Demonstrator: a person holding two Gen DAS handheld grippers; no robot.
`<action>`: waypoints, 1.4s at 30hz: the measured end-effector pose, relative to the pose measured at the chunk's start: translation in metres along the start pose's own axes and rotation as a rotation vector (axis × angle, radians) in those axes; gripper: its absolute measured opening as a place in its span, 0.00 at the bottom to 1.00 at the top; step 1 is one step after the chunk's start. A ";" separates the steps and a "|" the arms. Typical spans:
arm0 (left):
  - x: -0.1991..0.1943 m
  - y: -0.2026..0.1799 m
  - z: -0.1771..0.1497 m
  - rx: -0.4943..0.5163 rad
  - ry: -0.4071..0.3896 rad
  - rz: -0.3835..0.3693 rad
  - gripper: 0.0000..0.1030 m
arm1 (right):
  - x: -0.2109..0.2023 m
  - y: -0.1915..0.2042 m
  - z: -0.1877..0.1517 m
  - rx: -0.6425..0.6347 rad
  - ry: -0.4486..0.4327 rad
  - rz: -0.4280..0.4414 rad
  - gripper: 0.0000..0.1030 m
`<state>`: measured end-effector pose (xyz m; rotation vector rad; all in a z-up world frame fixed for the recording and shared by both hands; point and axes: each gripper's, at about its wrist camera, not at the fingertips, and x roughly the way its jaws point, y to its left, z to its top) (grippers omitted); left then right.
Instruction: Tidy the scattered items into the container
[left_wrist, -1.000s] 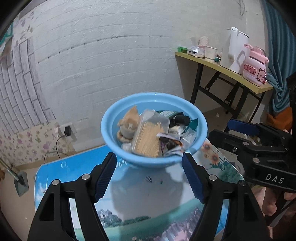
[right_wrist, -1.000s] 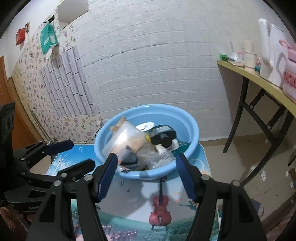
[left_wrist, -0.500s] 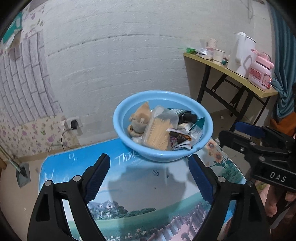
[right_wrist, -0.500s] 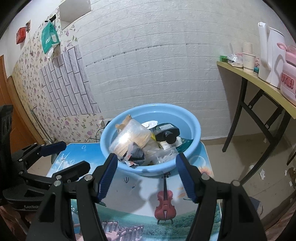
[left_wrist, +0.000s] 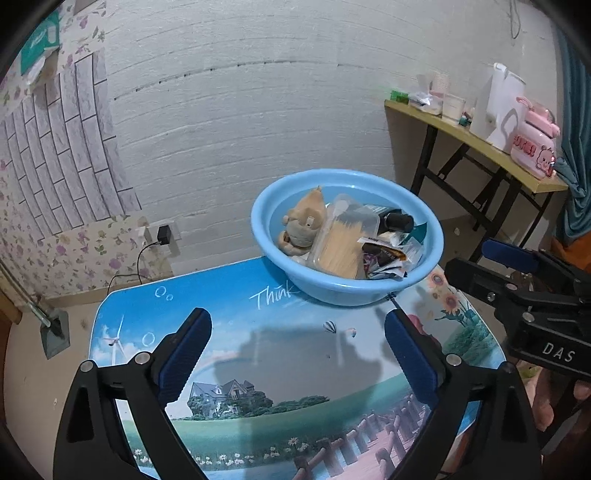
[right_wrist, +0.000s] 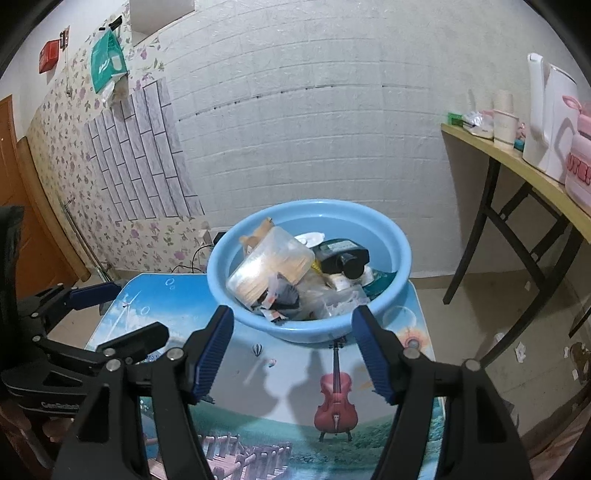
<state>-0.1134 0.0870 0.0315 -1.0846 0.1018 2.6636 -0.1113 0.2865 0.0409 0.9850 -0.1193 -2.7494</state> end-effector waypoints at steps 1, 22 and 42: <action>-0.001 0.001 0.000 -0.002 -0.007 -0.011 0.92 | 0.000 0.000 -0.001 0.002 -0.002 -0.001 0.73; -0.011 0.010 -0.008 -0.065 -0.044 -0.002 1.00 | 0.002 0.007 -0.003 0.001 -0.008 -0.037 0.85; -0.013 0.005 -0.016 -0.030 -0.086 0.012 1.00 | 0.006 0.014 -0.011 -0.011 0.006 -0.014 0.85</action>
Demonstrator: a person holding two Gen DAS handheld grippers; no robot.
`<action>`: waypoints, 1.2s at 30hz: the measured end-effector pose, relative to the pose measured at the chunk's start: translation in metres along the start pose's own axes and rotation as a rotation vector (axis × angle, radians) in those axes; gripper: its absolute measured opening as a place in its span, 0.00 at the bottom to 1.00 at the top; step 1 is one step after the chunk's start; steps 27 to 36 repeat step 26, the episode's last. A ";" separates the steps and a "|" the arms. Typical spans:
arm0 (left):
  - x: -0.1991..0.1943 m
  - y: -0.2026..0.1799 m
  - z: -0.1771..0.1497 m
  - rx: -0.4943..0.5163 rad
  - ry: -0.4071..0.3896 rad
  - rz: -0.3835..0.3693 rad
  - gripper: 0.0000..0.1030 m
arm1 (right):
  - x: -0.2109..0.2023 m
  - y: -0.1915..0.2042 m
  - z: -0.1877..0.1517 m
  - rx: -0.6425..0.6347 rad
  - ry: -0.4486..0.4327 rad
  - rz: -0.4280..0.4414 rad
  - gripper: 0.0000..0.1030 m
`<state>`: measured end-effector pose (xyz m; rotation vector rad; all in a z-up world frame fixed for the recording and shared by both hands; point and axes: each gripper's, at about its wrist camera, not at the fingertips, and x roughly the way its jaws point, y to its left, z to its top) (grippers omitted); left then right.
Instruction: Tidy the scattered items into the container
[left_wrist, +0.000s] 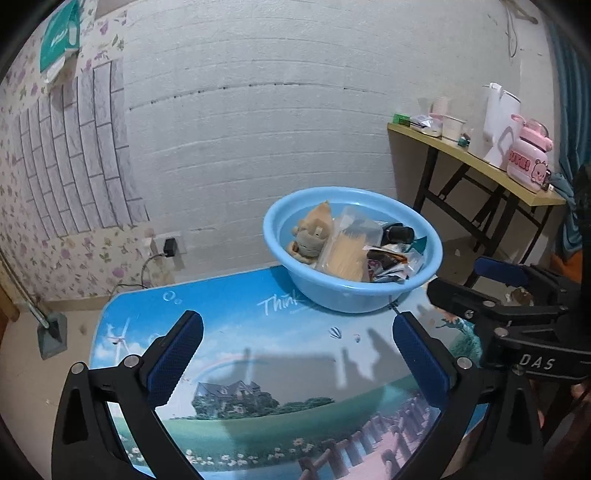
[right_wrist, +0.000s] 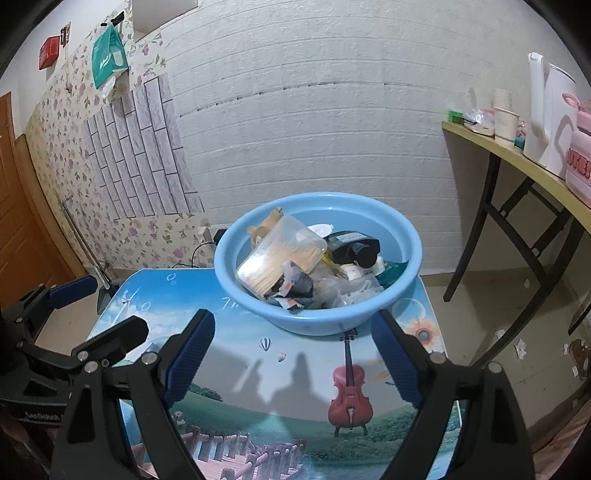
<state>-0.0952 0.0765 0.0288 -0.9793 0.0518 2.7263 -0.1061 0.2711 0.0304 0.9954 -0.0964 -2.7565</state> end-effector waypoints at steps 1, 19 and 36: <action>-0.001 0.000 -0.001 -0.005 -0.012 0.002 1.00 | 0.001 0.000 -0.001 0.000 0.003 0.000 0.85; -0.003 0.000 -0.007 -0.021 -0.034 -0.015 1.00 | 0.010 -0.001 -0.002 0.003 0.028 0.004 0.85; 0.006 -0.001 -0.006 -0.019 0.005 0.018 1.00 | 0.013 -0.002 -0.002 0.007 0.037 0.005 0.85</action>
